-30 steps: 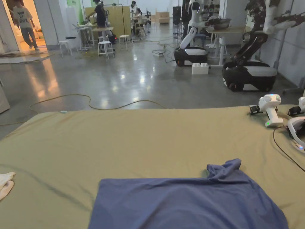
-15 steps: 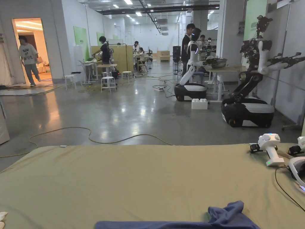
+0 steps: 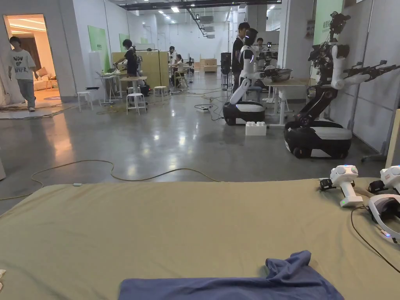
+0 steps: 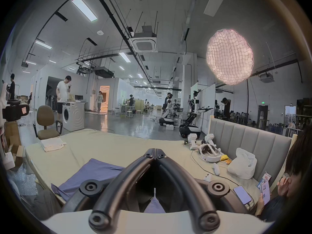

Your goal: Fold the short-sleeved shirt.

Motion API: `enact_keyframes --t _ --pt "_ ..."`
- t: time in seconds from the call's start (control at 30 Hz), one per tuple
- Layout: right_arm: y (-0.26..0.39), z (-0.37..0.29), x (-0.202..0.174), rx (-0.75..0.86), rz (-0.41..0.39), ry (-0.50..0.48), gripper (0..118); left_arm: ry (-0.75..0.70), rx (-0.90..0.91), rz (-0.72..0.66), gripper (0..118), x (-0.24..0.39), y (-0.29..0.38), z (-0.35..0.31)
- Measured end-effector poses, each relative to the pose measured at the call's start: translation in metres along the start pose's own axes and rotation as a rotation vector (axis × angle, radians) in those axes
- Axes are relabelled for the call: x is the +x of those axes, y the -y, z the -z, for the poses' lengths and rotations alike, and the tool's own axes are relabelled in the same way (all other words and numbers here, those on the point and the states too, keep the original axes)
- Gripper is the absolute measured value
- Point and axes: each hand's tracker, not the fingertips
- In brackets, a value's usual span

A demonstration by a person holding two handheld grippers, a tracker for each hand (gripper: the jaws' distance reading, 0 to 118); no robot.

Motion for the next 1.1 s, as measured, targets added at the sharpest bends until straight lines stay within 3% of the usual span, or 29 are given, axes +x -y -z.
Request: enact_keyframes --t 0.07,0.2,0.3,0.33,0.37,0.6,0.67,0.87,0.93,1.0,1.1 --pt "0.0 0.001 0.001 -0.015 0.018 -0.004 0 0.01 -0.013 -0.008 0 -0.004 0.001 0.003" --pt "0.01 0.004 0.005 -0.057 0.039 -0.016 0 0.056 -0.238 -0.067 5 -0.023 0.012 0.036" --pt "0.024 0.004 0.008 -0.109 0.07 -0.04 0 0.088 -0.359 -0.142 54 -0.049 0.051 0.06" --pt "0.029 0.005 0.009 -0.127 0.072 -0.039 0 0.104 -0.408 -0.178 66 -0.058 0.063 0.068" --pt "0.034 0.004 0.009 -0.148 0.069 -0.036 0 0.113 -0.5 -0.216 69 -0.068 0.078 0.081" --pt "0.065 0.008 0.011 -0.28 0.086 -0.047 0 0.146 -0.903 -0.327 70 -0.102 0.201 0.153" --pt "0.07 0.008 0.012 -0.308 0.085 -0.048 0 0.129 -0.94 -0.372 70 -0.107 0.219 0.166" --pt "0.084 0.001 0.02 -0.379 0.063 -0.023 0 0.178 -1.064 -0.324 69 -0.09 0.236 0.18" --pt "0.09 -0.001 0.024 -0.407 0.072 -0.011 0 0.2 -1.132 -0.289 58 -0.08 0.244 0.186" --pt "0.095 -0.002 0.029 -0.43 0.087 0.003 0 0.199 -1.131 -0.212 23 -0.066 0.252 0.183" --pt "0.101 -0.001 0.036 -0.455 0.098 0.031 0 0.197 -1.152 -0.205 17 -0.059 0.252 0.193"
